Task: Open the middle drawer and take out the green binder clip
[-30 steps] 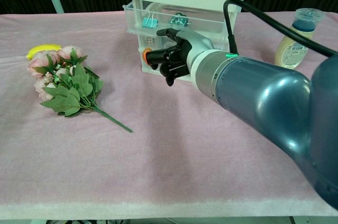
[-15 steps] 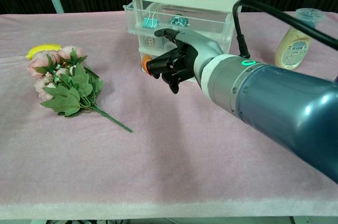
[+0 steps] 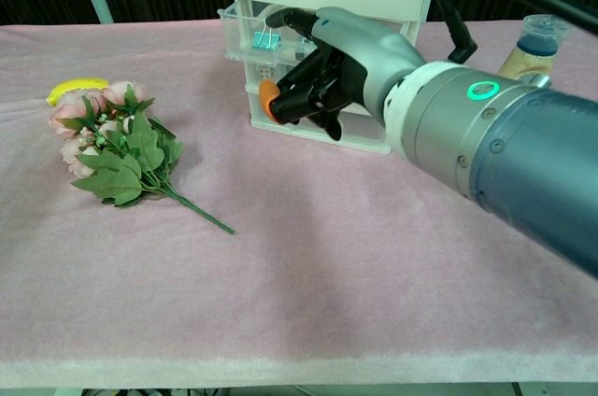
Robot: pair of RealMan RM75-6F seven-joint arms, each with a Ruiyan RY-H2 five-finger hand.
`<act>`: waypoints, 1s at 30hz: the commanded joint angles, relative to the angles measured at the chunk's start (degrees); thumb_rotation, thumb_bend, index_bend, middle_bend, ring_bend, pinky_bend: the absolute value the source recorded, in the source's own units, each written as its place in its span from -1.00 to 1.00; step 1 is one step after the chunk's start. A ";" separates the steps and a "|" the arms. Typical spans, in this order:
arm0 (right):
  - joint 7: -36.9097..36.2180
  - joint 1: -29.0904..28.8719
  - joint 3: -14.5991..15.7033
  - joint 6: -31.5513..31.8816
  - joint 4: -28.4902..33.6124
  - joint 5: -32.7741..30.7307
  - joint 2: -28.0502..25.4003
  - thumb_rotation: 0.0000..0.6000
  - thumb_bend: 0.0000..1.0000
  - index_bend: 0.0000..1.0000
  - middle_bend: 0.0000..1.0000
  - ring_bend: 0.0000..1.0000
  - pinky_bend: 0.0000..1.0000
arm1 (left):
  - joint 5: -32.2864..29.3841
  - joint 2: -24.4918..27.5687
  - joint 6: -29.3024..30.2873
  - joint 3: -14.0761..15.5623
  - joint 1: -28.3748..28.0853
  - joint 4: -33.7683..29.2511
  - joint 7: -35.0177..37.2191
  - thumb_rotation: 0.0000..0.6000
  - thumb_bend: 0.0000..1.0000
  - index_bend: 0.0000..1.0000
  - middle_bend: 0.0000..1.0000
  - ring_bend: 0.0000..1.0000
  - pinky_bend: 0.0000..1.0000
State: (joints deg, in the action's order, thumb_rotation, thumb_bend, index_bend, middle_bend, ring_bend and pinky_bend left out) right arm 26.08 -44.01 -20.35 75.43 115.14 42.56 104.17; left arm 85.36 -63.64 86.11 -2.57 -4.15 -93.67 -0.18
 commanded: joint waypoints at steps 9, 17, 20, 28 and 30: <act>12.11 -3.34 -4.41 5.40 1.06 -8.02 -4.36 1.00 0.08 -0.92 0.60 0.66 0.56 | 0.06 -0.05 -0.07 0.05 -0.02 -0.10 -0.28 1.00 -1.00 -1.00 -1.00 -1.00 -1.00; 12.69 -4.06 -4.52 5.15 -0.52 -10.93 -4.61 1.00 0.08 -0.70 0.60 0.67 0.56 | -0.06 -0.01 -0.19 0.05 -0.03 -0.20 -0.23 1.00 -1.00 -1.00 -1.00 -1.00 -1.00; 12.61 -4.36 -4.60 5.10 -1.28 -11.37 -4.47 1.00 0.08 -0.65 0.60 0.67 0.56 | -0.09 0.04 -0.28 0.06 -0.05 -0.25 -0.10 1.00 -1.00 -1.00 -1.00 -1.00 -1.00; 11.84 -4.58 -4.47 5.35 -1.50 -11.29 -4.53 1.00 0.08 -0.41 0.60 0.67 0.56 | -0.08 0.08 -0.37 0.07 -0.09 -0.27 -0.07 1.00 -1.00 -1.00 -1.00 -1.00 -1.00; 11.64 -4.60 -4.28 5.40 -1.39 -11.20 -4.47 1.00 0.08 -0.38 0.60 0.67 0.56 | -0.11 0.09 -0.40 0.09 -0.08 -0.29 -0.07 1.00 -1.00 -1.00 -1.00 -1.00 -1.00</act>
State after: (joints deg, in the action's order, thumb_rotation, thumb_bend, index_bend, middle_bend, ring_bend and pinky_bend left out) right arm 37.75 -48.60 -24.66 80.81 113.73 31.34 99.68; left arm 85.26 -63.56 85.72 -2.49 -4.23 -93.96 -0.25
